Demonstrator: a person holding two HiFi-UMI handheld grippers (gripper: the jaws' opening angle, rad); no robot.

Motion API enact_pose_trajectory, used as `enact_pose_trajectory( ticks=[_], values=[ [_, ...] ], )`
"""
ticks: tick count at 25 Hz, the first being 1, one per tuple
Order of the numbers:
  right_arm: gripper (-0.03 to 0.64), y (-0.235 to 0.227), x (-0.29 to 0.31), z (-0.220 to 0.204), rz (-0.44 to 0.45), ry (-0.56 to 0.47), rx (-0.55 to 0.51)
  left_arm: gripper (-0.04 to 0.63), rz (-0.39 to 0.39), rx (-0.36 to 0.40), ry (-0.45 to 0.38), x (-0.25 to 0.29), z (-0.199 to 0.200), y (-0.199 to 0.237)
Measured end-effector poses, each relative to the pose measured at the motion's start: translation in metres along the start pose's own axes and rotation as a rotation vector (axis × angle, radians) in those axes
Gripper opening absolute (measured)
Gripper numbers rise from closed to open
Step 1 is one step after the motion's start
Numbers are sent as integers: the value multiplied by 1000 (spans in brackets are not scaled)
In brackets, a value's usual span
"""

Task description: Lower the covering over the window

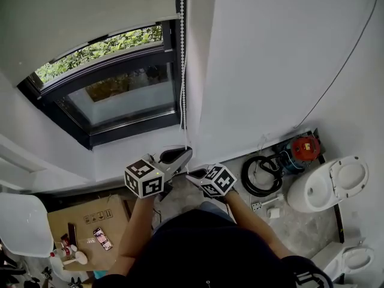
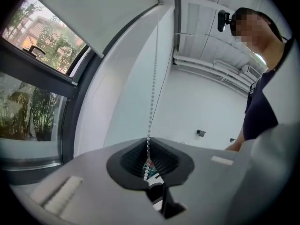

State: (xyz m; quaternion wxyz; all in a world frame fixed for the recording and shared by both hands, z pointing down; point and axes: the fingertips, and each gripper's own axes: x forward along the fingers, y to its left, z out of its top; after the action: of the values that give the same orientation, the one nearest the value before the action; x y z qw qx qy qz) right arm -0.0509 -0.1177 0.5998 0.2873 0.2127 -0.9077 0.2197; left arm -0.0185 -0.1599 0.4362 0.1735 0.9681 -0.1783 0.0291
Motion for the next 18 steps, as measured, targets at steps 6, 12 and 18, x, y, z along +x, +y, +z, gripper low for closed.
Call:
enact_pose_trajectory(
  ticks=[6, 12, 18],
  values=[
    [12, 1, 6, -9, 2, 56, -19, 25, 17, -11, 29, 2, -14, 9],
    [14, 1, 4, -24, 4, 69, 16, 25, -24, -84, 2, 8, -24, 2],
    [14, -5, 3, -24, -12, 72, 12, 25, -20, -70, 9, 14, -23, 6]
  ],
)
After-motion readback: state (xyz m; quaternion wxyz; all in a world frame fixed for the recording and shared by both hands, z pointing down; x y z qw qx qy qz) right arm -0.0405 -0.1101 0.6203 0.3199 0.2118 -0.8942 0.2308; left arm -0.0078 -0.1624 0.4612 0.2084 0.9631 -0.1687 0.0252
